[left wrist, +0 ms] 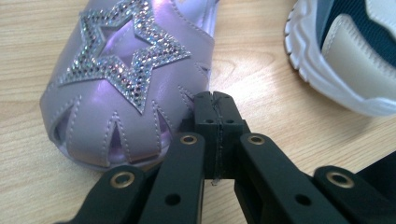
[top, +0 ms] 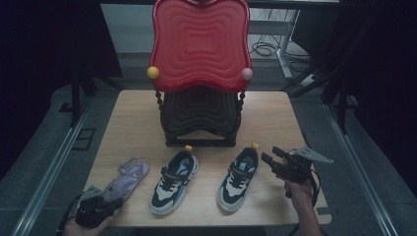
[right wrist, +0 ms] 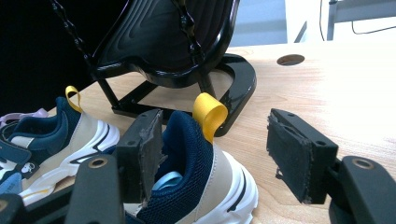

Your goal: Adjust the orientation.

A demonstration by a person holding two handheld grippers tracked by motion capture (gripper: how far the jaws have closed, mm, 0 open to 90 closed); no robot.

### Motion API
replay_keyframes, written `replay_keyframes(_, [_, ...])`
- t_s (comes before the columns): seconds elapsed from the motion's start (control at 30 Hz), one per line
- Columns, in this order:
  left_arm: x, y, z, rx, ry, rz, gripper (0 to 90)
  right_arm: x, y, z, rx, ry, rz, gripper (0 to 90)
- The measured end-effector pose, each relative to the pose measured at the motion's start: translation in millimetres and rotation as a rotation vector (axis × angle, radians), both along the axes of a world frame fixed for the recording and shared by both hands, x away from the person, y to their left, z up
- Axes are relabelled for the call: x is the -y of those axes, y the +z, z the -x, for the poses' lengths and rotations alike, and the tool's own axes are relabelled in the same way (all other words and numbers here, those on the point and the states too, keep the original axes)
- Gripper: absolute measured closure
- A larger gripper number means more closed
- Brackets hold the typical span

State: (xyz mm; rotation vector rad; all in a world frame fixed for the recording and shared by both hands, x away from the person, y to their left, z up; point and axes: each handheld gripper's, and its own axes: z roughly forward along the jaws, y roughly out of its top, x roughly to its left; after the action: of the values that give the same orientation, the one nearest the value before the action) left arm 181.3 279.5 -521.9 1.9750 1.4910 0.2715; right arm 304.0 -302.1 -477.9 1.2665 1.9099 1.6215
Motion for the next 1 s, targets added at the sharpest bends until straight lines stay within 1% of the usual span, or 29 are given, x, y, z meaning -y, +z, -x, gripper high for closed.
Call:
replay_keyframes(0.07, [3.0, -1.5, 1.6, -0.002, 0.004, -0.026, 89.9, 0.2, -0.2, 0.1, 0.0, -0.002, 0.003, 36.2])
replay_keyframes(0.1, [2.7, -2.5, 1.9, -0.006, 0.004, -0.031, 89.9, 0.3, -0.8, 0.1, -0.003, -0.001, 0.0, 36.2])
replay_keyframes(0.13, [1.9, -3.6, 2.1, -0.007, 0.01, -0.032, 89.9, 0.3, -0.8, 0.1, -0.003, -0.001, 0.0, 36.2])
replay_keyframes(0.17, [0.1, -4.2, 2.3, -0.006, 0.013, -0.024, 89.9, 0.0, -1.1, 0.1, -0.003, -0.001, 0.001, 36.2])
replay_keyframes(0.2, [-2.0, -3.4, 2.8, -0.003, 0.024, -0.026, 89.9, -0.4, -1.2, 0.4, -0.003, 0.001, 0.003, 36.1])
replay_keyframes(0.23, [-2.0, -3.4, 2.8, -0.003, 0.024, -0.026, 89.9, -0.4, -1.2, 0.4, -0.003, 0.001, 0.003, 36.1])
replay_keyframes(0.33, [-5.3, 0.7, 4.2, 0.008, 0.034, -0.066, 89.9, 0.1, -1.4, 0.7, -0.002, 0.0, 0.009, 36.0])
replay_keyframes(0.4, [-7.1, 2.2, 4.1, 0.007, 0.042, -0.087, 89.9, 1.7, -1.3, 0.8, -0.003, -0.005, 0.011, 36.0])
replay_keyframes(0.43, [-8.0, 2.3, 3.5, 0.003, 0.043, -0.09, 90.0, 3.1, -1.3, 0.8, -0.006, -0.01, 0.008, 36.1])
replay_keyframes(0.47, [-9.0, 2.5, 2.5, -0.004, 0.042, -0.104, 89.9, 5.3, -1.2, 1.0, -0.007, -0.02, 0.002, 36.1])
replay_keyframes(0.53, [-9.9, 2.7, 2.0, -0.005, 0.045, -0.11, 89.9, 5.9, -1.0, 1.3, -0.008, -0.022, 0.0, 36.1])
replay_keyframes(0.63, [-16.6, 3.3, 0.4, -0.009, 0.063, -0.104, 89.9, 7.9, -0.6, 1.7, -0.006, -0.027, -0.001, 36.2])
replay_keyframes(0.67, [-20.7, 3.2, -0.8, -0.011, 0.075, -0.093, 89.9, 8.1, -0.9, 1.6, -0.01, -0.028, 0.001, 36.1])
replay_keyframes(0.7, [-20.7, 3.2, -0.8, -0.011, 0.075, -0.093, 89.9, 8.1, -0.9, 1.6, -0.01, -0.028, 0.001, 36.1])
replay_keyframes(0.73, [-26.1, 3.1, -2.7, -0.014, 0.084, -0.082, 89.9, 7.8, -1.2, 1.4, -0.013, -0.026, 0.002, 36.1])
replay_keyframes(0.77, [-26.1, 3.1, -2.7, -0.014, 0.084, -0.082, 89.8, 7.8, -1.2, 1.4, -0.013, -0.026, 0.002, 36.1])
replay_keyframes(0.8, [-30.5, 2.8, -4.8, -0.018, 0.093, -0.078, 89.8, 7.1, -1.6, 1.4, -0.018, -0.026, 0.004, 36.1])
replay_keyframes(1.0, [-33.3, 3.0, -7.0, -0.019, 0.102, -0.071, 89.5, 6.7, -2.6, 0.9, -0.026, -0.028, 0.015, 36.2])
